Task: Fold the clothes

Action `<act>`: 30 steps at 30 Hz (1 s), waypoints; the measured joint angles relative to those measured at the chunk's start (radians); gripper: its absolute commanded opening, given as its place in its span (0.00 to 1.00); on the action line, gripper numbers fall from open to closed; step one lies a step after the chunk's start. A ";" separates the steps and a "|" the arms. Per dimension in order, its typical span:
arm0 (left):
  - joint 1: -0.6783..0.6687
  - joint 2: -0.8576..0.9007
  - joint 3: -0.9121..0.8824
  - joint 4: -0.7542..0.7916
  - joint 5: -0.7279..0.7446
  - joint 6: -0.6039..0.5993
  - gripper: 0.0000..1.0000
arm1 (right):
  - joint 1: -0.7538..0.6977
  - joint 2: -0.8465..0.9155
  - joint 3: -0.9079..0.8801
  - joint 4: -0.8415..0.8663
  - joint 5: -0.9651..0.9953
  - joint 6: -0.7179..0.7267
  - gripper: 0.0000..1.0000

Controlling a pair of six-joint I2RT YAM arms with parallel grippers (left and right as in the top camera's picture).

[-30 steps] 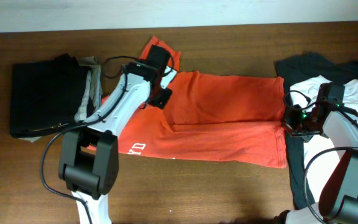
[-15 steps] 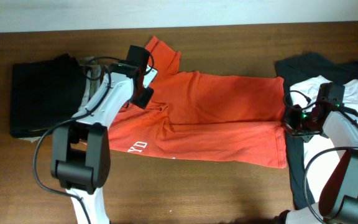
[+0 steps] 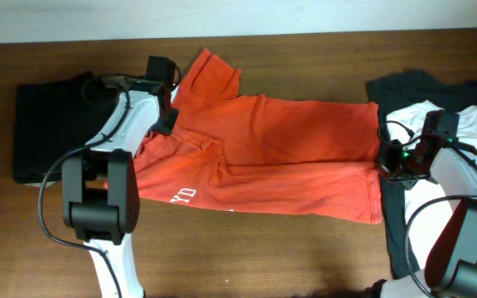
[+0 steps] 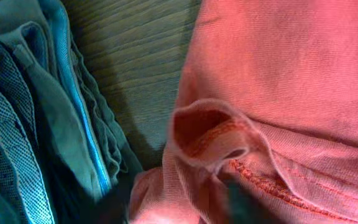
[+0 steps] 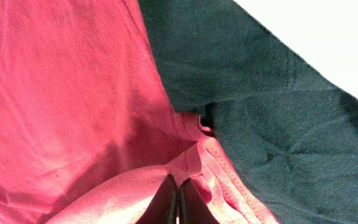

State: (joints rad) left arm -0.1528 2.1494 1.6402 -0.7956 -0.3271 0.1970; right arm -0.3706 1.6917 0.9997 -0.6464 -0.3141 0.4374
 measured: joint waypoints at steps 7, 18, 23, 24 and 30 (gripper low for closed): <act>-0.002 0.002 0.114 -0.253 0.293 -0.023 0.40 | 0.000 0.000 0.000 -0.001 0.000 0.000 0.05; -0.131 0.005 -0.057 -0.062 0.496 -0.026 0.00 | 0.000 0.000 0.000 0.000 0.000 0.000 0.05; -0.132 0.011 -0.011 0.021 0.460 -0.026 0.00 | 0.000 0.000 0.000 -0.001 0.000 0.000 0.05; -0.132 0.011 -0.005 0.047 0.457 -0.026 0.00 | 0.000 0.000 0.000 -0.001 0.000 0.000 0.05; -0.130 0.017 0.106 0.040 0.423 -0.026 0.73 | 0.000 0.000 0.000 -0.003 0.015 -0.029 0.22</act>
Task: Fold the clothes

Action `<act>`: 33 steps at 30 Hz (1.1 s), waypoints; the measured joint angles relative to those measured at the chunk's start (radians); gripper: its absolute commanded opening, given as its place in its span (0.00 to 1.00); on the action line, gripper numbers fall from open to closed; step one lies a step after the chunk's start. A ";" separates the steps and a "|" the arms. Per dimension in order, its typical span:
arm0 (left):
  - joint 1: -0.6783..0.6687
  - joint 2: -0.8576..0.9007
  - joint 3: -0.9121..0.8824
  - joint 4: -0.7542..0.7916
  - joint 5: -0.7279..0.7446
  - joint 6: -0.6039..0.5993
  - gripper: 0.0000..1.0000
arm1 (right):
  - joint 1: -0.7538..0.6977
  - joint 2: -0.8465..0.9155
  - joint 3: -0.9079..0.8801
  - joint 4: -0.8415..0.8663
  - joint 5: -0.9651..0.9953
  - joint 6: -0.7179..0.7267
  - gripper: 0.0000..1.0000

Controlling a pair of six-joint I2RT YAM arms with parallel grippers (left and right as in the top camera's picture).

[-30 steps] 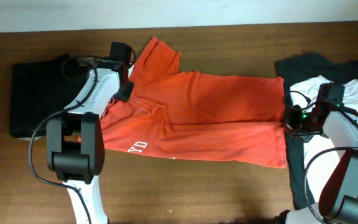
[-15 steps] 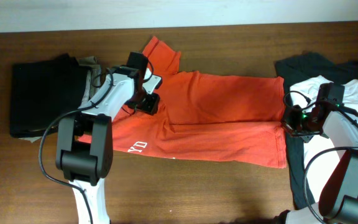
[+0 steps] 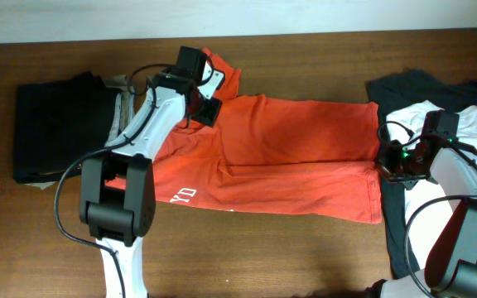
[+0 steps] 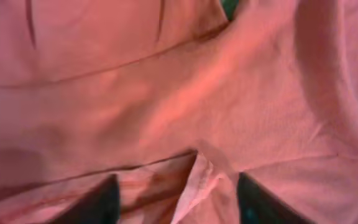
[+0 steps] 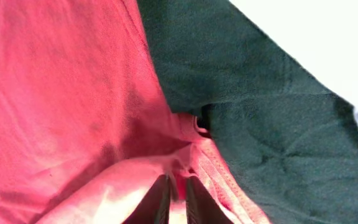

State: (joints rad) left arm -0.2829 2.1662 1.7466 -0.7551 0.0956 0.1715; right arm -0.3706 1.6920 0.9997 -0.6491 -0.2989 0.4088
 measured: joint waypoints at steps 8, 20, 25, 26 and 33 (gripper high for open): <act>0.060 0.004 0.071 -0.463 -0.100 -0.007 0.75 | -0.056 0.006 0.117 -0.005 -0.105 -0.190 0.38; 0.103 0.027 0.361 -0.061 0.058 0.026 0.97 | -0.021 0.024 0.457 -0.132 -0.216 -0.229 0.55; 0.101 0.175 0.365 0.053 0.071 -0.016 0.96 | -0.021 0.030 0.457 -0.255 -0.189 -0.229 0.55; 0.100 0.185 0.365 -0.023 0.073 -0.023 0.98 | -0.021 0.030 0.459 -0.301 -0.163 -0.229 0.54; 0.126 -0.175 0.551 -0.627 -0.085 -0.019 0.99 | -0.021 0.032 0.433 -0.731 -0.108 -0.251 0.62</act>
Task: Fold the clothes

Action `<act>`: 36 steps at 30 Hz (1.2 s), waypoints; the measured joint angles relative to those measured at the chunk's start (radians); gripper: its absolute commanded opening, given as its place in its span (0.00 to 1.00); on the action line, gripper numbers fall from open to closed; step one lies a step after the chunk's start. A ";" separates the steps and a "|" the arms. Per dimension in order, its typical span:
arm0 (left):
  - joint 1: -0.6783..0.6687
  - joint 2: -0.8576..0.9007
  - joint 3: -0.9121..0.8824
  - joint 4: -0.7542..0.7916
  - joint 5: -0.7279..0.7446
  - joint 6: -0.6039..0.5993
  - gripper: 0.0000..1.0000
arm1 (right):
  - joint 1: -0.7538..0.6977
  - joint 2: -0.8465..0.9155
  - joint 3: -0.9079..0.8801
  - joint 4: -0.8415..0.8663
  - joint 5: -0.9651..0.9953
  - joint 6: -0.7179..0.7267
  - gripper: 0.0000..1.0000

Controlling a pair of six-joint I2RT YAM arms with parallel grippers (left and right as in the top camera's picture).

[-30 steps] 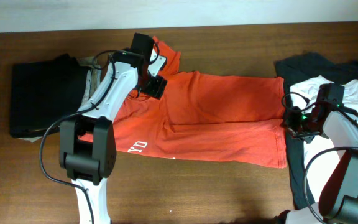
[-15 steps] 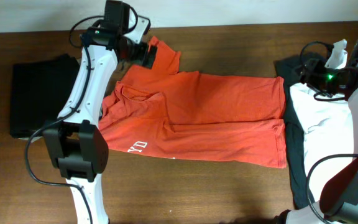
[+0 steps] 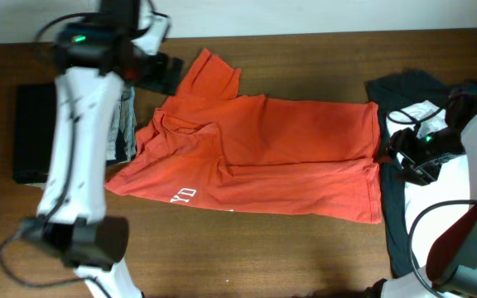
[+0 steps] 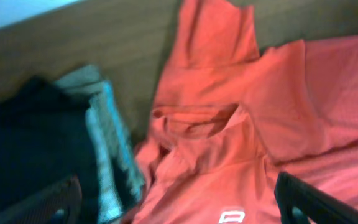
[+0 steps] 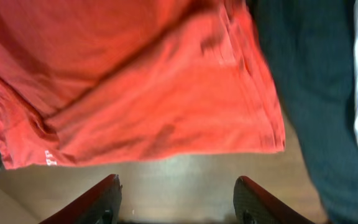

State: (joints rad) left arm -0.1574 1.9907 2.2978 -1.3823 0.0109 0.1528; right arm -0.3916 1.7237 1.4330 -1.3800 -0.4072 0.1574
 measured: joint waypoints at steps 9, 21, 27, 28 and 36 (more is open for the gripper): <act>0.133 -0.053 -0.327 -0.253 -0.016 -0.093 0.98 | -0.003 -0.051 -0.618 0.521 -0.009 0.277 0.25; 0.216 -0.063 -1.117 0.403 0.031 -0.270 0.00 | -0.002 -0.035 -0.623 0.566 -0.026 0.229 0.09; 0.213 -0.079 -1.162 0.157 0.003 -0.308 0.00 | 0.000 -0.048 -0.569 0.349 0.072 0.197 0.04; 0.213 -0.105 -1.163 0.122 -0.031 -0.308 0.16 | 0.000 -0.052 -0.547 0.312 0.079 0.197 0.05; 0.215 -0.212 -1.076 -0.021 -0.118 -0.315 0.68 | 0.000 -0.061 -0.441 0.309 0.180 0.177 0.51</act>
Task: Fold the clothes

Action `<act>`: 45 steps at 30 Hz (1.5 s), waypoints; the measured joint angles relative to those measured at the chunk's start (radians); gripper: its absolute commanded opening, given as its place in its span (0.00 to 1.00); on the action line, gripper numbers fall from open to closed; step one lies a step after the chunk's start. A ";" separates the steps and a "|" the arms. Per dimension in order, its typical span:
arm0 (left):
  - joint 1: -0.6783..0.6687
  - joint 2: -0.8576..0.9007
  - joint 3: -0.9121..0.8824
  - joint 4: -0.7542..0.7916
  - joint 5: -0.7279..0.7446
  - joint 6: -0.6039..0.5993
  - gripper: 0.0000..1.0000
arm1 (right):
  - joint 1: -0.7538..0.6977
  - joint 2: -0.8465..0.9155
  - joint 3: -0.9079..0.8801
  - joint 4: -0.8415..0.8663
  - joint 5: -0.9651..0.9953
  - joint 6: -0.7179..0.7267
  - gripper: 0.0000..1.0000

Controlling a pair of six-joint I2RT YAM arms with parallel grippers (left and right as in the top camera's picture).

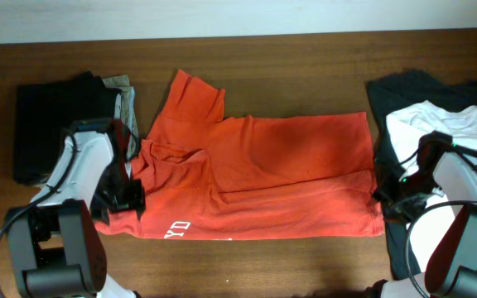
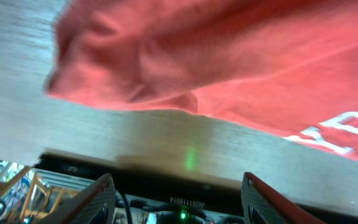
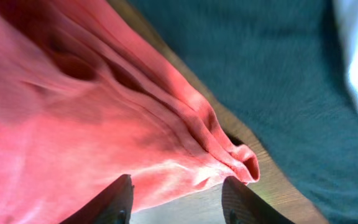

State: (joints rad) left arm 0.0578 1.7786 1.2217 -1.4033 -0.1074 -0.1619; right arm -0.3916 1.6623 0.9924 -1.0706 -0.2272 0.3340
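Observation:
An orange T-shirt (image 1: 255, 174) lies spread across the wooden table (image 1: 305, 54), one sleeve pointing to the back and white letters (image 1: 178, 225) near its front edge. My left gripper (image 1: 127, 199) is low at the shirt's front left corner; in the left wrist view it (image 2: 182, 205) is open, the shirt's edge (image 2: 229, 56) lying beyond its fingers. At the front right corner my right gripper (image 1: 390, 203) is also low. In the right wrist view it (image 3: 179, 202) is open, with the rolled hem corner (image 3: 241, 162) just ahead of it.
A folded black garment (image 1: 48, 124) and a grey-teal one (image 1: 122, 93) lie left of the shirt. A dark green garment (image 1: 404, 91) and a white one (image 1: 445, 124) are piled at the right, close to the shirt's right edge.
Both arms were raised with open grippers, the left high over the back left. Now both are low at the shirt's front corners, still open. The shirt lies a little nearer the front.
My left gripper was at the shirt's collar side by the folded pile and my right was shut at the right hem. Then the left stood open by the sleeve and the right had parted slightly. Both then were lifted clear, and now sit at the front corners.

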 measured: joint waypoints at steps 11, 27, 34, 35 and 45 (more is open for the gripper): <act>-0.142 0.316 0.550 0.687 0.307 0.341 0.78 | 0.000 -0.007 0.230 -0.007 -0.341 -0.197 0.57; -0.151 0.717 0.897 0.721 0.251 0.333 0.00 | 0.000 -0.004 0.233 0.366 -0.220 -0.111 0.43; -0.156 0.678 1.069 0.516 0.255 0.333 0.00 | 0.050 0.311 0.238 0.687 -0.192 -0.084 0.66; -0.162 0.678 1.069 0.486 0.261 0.333 0.00 | 0.076 0.350 0.238 0.738 -0.190 -0.090 0.66; -0.205 0.568 1.069 0.365 0.204 0.335 0.00 | 0.140 0.396 0.248 0.840 -0.111 -0.100 0.11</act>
State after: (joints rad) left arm -0.1474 2.3466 2.2910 -1.0386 0.0967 0.1726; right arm -0.2516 2.0583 1.2407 -0.2310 -0.3378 0.2344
